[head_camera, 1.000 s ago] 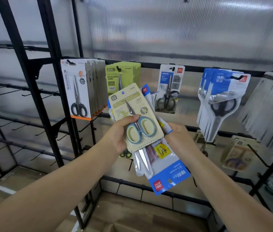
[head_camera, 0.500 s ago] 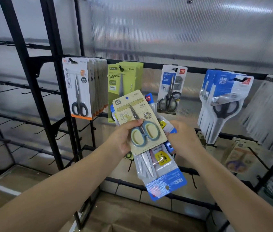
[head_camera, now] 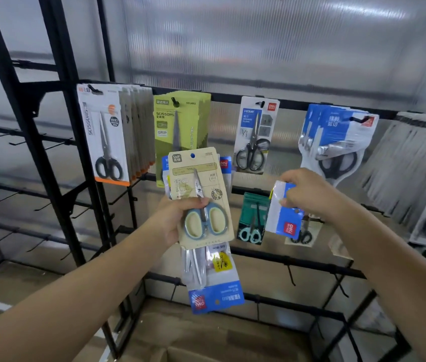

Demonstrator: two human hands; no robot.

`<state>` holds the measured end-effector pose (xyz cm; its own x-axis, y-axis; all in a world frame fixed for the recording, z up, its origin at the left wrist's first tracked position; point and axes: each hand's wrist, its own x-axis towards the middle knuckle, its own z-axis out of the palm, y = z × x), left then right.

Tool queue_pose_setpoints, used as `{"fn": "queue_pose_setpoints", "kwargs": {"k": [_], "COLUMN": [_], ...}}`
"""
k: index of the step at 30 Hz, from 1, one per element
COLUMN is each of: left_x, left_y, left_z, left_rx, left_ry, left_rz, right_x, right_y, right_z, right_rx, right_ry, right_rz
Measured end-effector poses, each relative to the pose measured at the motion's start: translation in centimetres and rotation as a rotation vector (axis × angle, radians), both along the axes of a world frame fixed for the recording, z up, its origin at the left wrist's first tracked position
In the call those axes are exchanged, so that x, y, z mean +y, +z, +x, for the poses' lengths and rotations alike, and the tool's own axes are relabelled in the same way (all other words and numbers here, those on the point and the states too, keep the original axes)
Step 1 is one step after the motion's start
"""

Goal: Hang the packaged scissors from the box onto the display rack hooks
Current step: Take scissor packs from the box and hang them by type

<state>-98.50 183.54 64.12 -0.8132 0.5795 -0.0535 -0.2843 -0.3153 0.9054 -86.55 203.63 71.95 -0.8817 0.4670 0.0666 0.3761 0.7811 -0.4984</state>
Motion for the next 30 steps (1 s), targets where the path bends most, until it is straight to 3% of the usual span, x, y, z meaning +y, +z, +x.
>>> {"fn": "queue_pose_setpoints", "kwargs": {"k": [4,9,13,16,21,30], "left_x": [-0.1,-0.2,-0.5,-0.6,0.2,0.5], "left_y": [0.3,0.5,1.0,1.5,2.7,4.4], "left_z": [0.1,0.2,0.1,0.2,1.2,0.7], "left_rx": [0.015,0.049,0.04,0.049,0.071,0.063], "left_ry": [-0.077,-0.151,-0.222,-0.291,-0.382,-0.369], "left_rz": [-0.001,0.01,0.035,0.058,0.048,0.084], "right_x": [1.0,1.2,0.7,-0.1,-2.0,-4.2], "right_y": [0.0,-0.3,-0.2,0.1,0.9,1.6], "right_z": [0.2,0.4,0.8,1.2,0.8,-0.9], "right_rx": [-0.028,0.237,0.402,0.407,0.428,0.552], "right_ry": [-0.039,-0.125,-0.076,0.004,0.156,0.14], "right_rz": [0.129,0.205,0.015,-0.198,-0.368,-0.41]}}
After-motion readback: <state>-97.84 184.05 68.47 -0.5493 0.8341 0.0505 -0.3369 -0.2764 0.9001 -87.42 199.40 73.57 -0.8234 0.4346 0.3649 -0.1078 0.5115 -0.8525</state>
